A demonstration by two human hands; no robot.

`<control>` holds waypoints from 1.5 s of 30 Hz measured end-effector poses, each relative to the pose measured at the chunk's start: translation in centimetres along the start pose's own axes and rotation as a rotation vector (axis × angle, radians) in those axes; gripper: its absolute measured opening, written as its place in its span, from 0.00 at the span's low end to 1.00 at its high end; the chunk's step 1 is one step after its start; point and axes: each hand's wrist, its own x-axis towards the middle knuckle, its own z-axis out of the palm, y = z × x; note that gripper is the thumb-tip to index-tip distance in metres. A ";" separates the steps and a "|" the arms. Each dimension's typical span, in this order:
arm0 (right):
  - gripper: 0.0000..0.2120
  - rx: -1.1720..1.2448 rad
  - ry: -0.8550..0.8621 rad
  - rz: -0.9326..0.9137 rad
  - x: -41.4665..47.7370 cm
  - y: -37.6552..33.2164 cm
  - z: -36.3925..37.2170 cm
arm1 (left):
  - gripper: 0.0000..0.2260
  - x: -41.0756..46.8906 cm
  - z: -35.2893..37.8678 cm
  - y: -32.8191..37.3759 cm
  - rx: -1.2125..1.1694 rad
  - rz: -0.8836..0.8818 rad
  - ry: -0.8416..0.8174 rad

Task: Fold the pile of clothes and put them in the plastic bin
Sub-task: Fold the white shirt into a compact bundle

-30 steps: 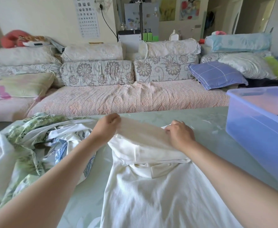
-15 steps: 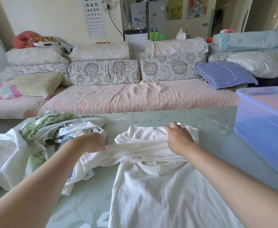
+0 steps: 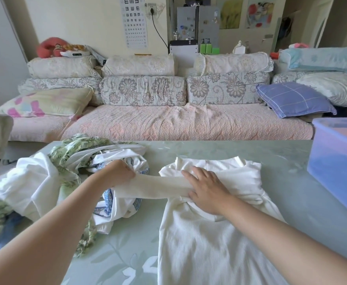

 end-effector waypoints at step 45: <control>0.28 0.084 -0.335 0.245 -4.6 6.0 -2.0 | 0.25 -3.1 10.9 9.4 0.340 0.525 -0.229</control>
